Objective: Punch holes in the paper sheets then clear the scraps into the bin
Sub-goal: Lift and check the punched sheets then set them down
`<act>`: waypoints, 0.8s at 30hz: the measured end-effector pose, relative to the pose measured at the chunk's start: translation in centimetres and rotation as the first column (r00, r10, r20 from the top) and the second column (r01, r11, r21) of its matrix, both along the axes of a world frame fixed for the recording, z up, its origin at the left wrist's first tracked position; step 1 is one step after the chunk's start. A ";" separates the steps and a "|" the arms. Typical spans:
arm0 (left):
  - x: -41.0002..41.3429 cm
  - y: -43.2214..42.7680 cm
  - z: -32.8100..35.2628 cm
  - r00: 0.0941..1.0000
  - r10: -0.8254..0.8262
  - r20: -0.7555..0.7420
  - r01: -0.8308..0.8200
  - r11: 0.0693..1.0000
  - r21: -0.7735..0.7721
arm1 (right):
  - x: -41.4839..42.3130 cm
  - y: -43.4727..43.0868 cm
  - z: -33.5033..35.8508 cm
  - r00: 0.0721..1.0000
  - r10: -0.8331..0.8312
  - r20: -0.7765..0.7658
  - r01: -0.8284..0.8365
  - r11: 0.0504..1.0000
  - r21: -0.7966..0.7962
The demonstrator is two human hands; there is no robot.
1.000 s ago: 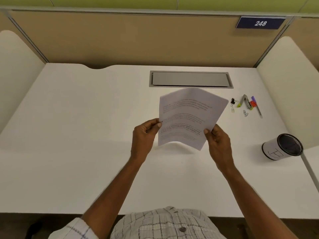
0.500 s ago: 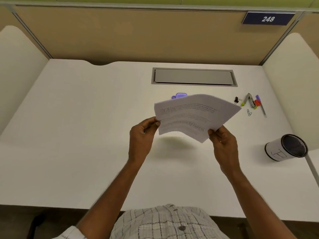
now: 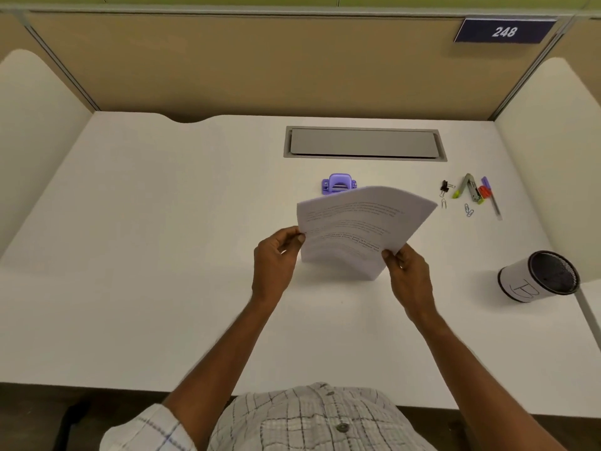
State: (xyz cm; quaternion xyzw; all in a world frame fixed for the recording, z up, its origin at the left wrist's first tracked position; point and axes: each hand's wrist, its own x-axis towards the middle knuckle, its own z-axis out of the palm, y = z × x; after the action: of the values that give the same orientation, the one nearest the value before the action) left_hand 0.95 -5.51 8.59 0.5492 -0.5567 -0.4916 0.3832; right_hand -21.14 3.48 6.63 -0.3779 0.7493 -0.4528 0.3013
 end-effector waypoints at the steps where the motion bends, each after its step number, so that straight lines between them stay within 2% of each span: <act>1: 0.0 0.0 -0.1 1.000 0.007 0.002 -0.007 1.000 -0.010 | 0.0 0.0 0.0 1.000 -0.002 -0.005 0.002 1.000 -0.002; 5: 0.4 -0.3 0.0 0.999 0.043 0.007 -0.042 0.997 -0.071 | -0.5 0.3 0.1 0.999 -0.043 -0.019 0.042 0.999 -0.023; 9: 0.2 0.3 -0.1 0.999 0.014 0.048 -0.012 0.999 -0.037 | -0.2 0.5 -0.4 0.998 -0.016 -0.057 0.018 0.999 0.042; 14: 0.2 0.3 0.2 0.999 0.032 0.031 -0.028 0.994 -0.107 | -0.7 0.8 0.0 0.996 -0.059 -0.062 0.057 0.998 -0.030; 18: -0.1 0.8 -0.1 0.997 -0.009 0.078 0.014 0.998 -0.064 | -0.3 1.0 -0.8 0.997 -0.003 -0.079 0.007 0.999 0.053; 22: 0.0 0.5 -0.3 0.997 0.006 0.074 0.001 0.996 -0.092 | -0.6 0.9 -0.6 0.996 -0.045 -0.073 0.044 0.999 -0.007; 24: 0.1 0.5 -0.4 0.995 0.022 0.093 -0.015 0.997 -0.076 | -0.6 0.7 -0.9 0.996 -0.029 -0.084 0.031 0.999 0.029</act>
State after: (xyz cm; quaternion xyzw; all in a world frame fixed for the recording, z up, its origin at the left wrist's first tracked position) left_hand 1.07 -4.99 8.15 0.5620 -0.5870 -0.4403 0.3817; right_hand -21.74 4.22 5.74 -0.3805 0.7736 -0.4296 0.2686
